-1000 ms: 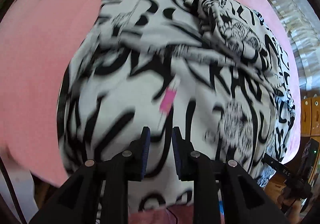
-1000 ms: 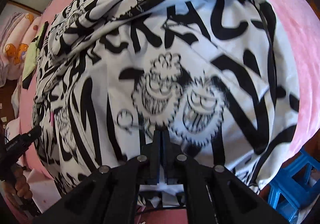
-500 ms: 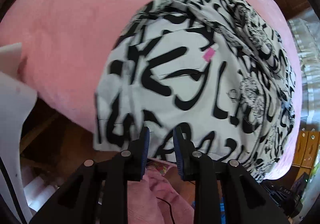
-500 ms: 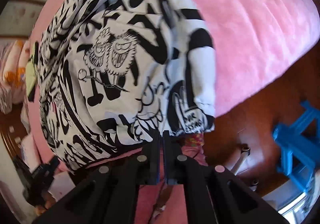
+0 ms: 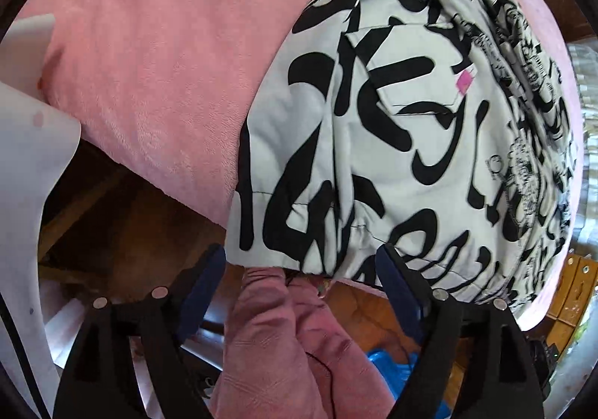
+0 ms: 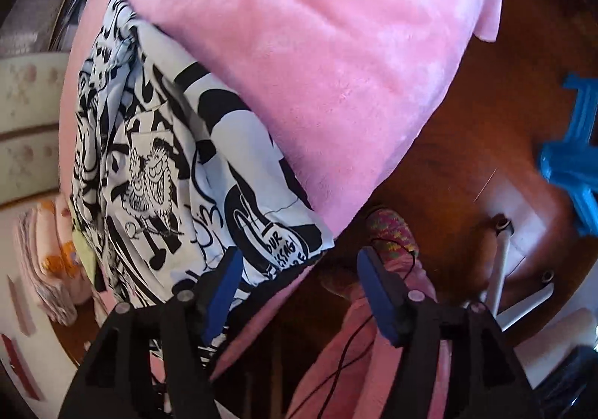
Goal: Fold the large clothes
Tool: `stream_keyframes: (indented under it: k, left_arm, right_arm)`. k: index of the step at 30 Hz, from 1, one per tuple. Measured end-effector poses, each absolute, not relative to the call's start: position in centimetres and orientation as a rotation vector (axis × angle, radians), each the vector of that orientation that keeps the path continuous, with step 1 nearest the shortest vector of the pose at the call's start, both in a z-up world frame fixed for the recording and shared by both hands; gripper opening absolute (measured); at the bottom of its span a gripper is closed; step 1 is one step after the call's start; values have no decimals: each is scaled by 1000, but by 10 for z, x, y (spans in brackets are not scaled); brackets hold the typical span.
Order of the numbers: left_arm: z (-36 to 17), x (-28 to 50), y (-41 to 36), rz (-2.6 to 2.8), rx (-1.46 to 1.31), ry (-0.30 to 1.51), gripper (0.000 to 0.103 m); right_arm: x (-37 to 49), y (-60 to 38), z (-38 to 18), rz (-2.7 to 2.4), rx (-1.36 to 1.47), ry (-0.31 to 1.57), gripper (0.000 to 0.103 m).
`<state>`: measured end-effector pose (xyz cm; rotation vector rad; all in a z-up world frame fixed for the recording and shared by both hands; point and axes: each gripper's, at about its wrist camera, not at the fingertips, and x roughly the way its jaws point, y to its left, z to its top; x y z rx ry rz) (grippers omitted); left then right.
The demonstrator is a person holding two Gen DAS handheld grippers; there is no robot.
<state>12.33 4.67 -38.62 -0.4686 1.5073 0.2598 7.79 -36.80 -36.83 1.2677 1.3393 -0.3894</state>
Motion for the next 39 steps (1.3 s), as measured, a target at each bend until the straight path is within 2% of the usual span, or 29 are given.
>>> stream_keyframes:
  k: [3,7,12,16,18,19,20,23,25,27,28,33,36,39]
  left_arm:
    - [-390,126,48,252,-463,1497,87]
    - [-399,135,54,250,-470,1485,87]
    - [-413,139,57,224,-492,1488,87]
    - [-433,141,66,236,-569,1521,87]
    - [-435,143,65,252,-575,1522,87]
    - [-434,143,64,260,-572,1521,86]
    - [-433,142,63,265,-566,1516,84]
    - [-420,136,49,278,-545,1494,69]
    - [-414,134,45,282,-542,1484,56]
    - [-406,133,39,307,-549,1475,49]
    - [-403,133,37,326,-552,1473,45]
    - [-389,138,21,374,-500,1468,33]
    - [-381,139,4,391,-443,1464,30]
    - [-376,139,-2,391,-422,1466,29]
  right_arm:
    - [77,-366,-378,-393,1317,1320,64]
    - [80,-361,-392,-422,1327,1385,64]
    - [85,-361,-395,-439,1349,1335,64]
    - [94,-358,-402,-453,1332,1364,63]
    - [97,-358,-404,-451,1332,1368,56]
    - [99,-357,-403,-444,1331,1369,56]
    - [100,-357,-402,-444,1327,1371,56]
    - [99,-356,-400,-435,1326,1376,52]
    - [99,-357,-399,-431,1325,1379,47]
    - [99,-355,-395,-438,1311,1391,37]
    - [99,-354,-392,-440,1301,1390,36]
    - [98,-351,-378,-446,1240,1374,26]
    - [97,-346,-367,-452,1203,1347,15]
    - [95,-343,-357,-454,1166,1310,13]
